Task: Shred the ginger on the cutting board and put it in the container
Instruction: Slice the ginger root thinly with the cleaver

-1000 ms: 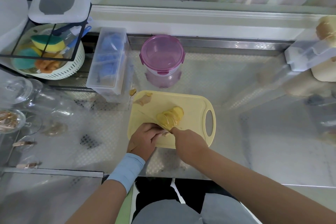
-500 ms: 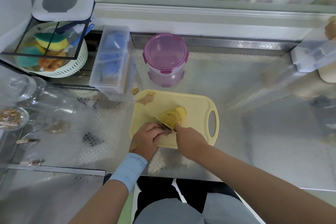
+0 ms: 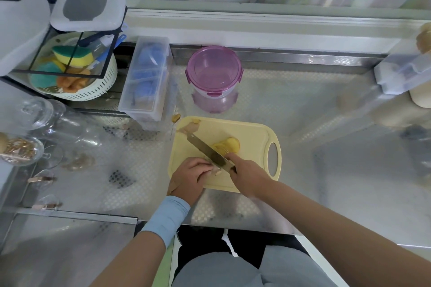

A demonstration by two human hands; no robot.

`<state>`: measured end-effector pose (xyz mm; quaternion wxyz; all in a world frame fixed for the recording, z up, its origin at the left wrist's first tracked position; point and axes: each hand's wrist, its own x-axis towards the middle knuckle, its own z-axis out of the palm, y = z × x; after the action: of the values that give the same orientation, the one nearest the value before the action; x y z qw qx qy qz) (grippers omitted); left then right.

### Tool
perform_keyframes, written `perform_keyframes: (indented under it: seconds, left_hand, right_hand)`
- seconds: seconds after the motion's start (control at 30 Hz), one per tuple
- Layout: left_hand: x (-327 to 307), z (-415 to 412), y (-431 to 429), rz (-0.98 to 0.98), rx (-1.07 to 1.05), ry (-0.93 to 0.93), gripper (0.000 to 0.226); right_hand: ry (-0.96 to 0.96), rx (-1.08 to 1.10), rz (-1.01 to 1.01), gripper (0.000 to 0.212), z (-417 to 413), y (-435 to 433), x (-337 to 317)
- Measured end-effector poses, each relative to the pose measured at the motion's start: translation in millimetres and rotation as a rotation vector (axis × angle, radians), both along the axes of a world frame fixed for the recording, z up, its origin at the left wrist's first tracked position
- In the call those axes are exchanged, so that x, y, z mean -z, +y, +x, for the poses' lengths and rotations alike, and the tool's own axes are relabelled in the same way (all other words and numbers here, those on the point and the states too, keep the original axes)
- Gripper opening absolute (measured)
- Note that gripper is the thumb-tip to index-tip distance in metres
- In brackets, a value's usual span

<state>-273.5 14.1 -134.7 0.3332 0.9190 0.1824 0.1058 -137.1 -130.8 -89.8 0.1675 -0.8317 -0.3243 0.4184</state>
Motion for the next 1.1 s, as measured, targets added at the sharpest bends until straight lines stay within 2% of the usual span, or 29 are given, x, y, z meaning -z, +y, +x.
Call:
perform_keyframes:
  seconds: [0.07,0.13,0.23,0.37,0.4,0.5,0.63,0.83,1.1]
  left_hand:
    - [-2.2,0.3,-0.8,0.013,0.003,-0.002,0.028]
    - [-5.3,2.0,-0.9,0.03,0.017,-0.005,0.03]
    - [-9.5,4.2,-0.7,0.052,0.031,-0.018,0.03]
    - [-9.4,3.1,-1.9,0.075,0.035,-0.02,0.028]
    - [-8.8,2.5,-2.1,0.08,0.026,-0.023,0.029]
    - [-5.7,1.8,-2.2,0.115,0.014,-0.044,0.029]
    - [-2.8,1.4,-2.0,0.161,-0.002,-0.062,0.026]
    - [-7.7,3.6,-4.2,0.208,-0.028,-0.11,0.027]
    - [-5.8,3.1,-3.0,0.193,-0.012,-0.074,0.027]
  right_hand:
    - [0.053,0.043,0.026,0.033,3.2,0.1,-5.4]
    - [0.091,0.07,0.031,0.017,7.3,-0.4,-11.4]
    - [0.095,0.043,0.009,0.029,11.0,-1.1,-22.0]
    - [-0.006,0.028,-0.013,0.019,5.9,-4.2,-27.2]
    - [-0.058,0.002,-0.021,0.021,1.8,-5.8,-29.1]
    - [-0.209,-0.091,-0.056,0.044,-14.7,-12.7,-34.4]
    - [-0.25,-0.13,-0.067,0.059,-32.7,-19.9,-43.0]
    - [-0.23,-0.078,-0.088,0.055,-45.2,-21.7,-44.2]
    - [-0.219,-0.032,-0.082,0.055,-48.9,-22.5,-44.4]
